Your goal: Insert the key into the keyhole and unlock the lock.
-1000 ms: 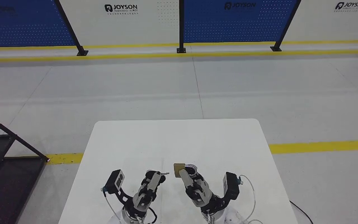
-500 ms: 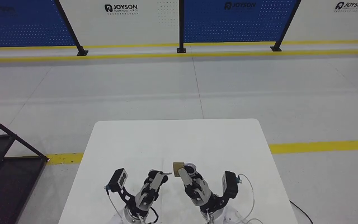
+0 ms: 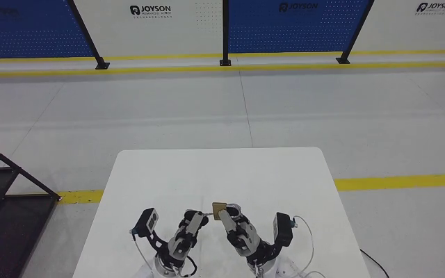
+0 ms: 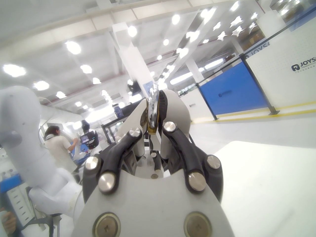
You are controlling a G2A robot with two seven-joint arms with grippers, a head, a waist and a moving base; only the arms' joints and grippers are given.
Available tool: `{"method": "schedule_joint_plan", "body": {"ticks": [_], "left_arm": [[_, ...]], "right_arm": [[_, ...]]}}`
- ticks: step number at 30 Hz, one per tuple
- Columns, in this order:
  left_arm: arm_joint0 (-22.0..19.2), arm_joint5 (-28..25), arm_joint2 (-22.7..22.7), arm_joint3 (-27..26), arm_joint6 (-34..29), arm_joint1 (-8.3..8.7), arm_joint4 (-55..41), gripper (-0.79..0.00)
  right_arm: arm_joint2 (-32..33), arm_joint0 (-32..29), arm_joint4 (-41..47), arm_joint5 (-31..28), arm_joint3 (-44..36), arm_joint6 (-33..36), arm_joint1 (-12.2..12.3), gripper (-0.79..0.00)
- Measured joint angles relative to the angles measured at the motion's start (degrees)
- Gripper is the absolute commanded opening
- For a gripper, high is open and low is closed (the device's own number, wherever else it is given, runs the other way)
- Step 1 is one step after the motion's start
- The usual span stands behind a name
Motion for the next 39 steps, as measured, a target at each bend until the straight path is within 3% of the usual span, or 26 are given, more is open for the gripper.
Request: {"method": "schedule_joint_plan", "body": {"ticks": [27, 33, 39], "left_arm": [[-0.1, 0.0, -0.4, 0.1, 0.0, 0.02, 0.2, -0.785], [0.3, 0.0, -1.8, -0.6, -1.0, 1.09, 1.6, -0.785], [1.1, 0.0, -3.5, -2.0, -4.9, 3.65, 3.0, -0.785]], "right_arm": [[1.1, -0.1, -0.1, -0.4, -0.2, 1.3, 0.0, -0.785], [3.0, -0.1, -0.1, -3.2, -0.5, 4.8, 0.7, -0.785], [6.0, -0.6, 1.9, -7.3, -1.6, 10.4, 1.8, -0.785]]}}
